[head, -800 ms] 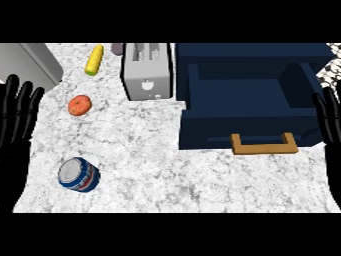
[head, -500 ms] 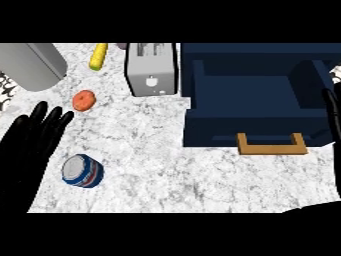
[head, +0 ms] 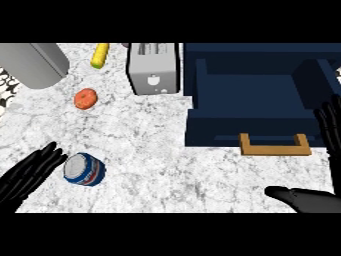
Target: Pick up the can, place it into the drawer and close the drawer
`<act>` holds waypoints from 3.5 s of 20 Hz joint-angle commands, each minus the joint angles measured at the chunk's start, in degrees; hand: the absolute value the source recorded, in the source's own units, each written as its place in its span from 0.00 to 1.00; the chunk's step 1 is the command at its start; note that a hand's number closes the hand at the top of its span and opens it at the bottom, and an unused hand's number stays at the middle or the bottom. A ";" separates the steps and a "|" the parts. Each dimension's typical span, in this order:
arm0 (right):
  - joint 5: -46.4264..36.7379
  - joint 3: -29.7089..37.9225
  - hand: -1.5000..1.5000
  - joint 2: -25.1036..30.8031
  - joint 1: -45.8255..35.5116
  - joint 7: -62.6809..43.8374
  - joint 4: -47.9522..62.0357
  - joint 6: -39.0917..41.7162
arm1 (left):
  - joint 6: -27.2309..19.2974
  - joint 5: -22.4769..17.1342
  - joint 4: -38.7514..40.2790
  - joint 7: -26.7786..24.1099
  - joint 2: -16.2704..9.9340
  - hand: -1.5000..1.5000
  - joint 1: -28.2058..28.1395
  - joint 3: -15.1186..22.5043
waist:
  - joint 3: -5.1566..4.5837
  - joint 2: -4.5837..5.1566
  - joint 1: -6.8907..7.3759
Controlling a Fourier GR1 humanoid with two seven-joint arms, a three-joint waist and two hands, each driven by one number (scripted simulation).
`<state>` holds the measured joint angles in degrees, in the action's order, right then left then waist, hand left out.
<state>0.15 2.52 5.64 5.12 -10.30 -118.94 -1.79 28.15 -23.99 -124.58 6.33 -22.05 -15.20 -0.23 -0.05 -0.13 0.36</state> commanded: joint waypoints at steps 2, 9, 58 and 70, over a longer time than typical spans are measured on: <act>0.08 1.10 0.00 0.02 0.69 1.77 3.96 1.34 | 4.49 -6.00 -2.92 2.61 -1.75 0.00 -2.91 -5.36 | 0.06 0.08 -0.08; 2.56 3.62 0.00 1.19 0.48 -0.44 0.68 3.36 | 4.29 -6.97 -0.50 7.35 1.65 0.00 -2.35 -6.73 | 0.05 0.09 -0.18; 3.14 10.61 0.00 -1.85 9.24 11.07 4.35 13.99 | 11.12 30.62 53.25 -32.60 5.44 0.00 14.80 -13.21 | 0.05 0.12 -0.53; 3.03 10.90 0.00 -1.59 4.83 7.58 4.13 12.02 | 4.20 36.02 72.42 -40.42 6.71 0.00 23.03 -10.29 | 0.01 0.23 -0.75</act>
<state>2.43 12.16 3.01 13.20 -2.13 -117.37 10.21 34.54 9.11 -60.10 -29.76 -17.29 3.44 -11.98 -0.02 0.00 -0.27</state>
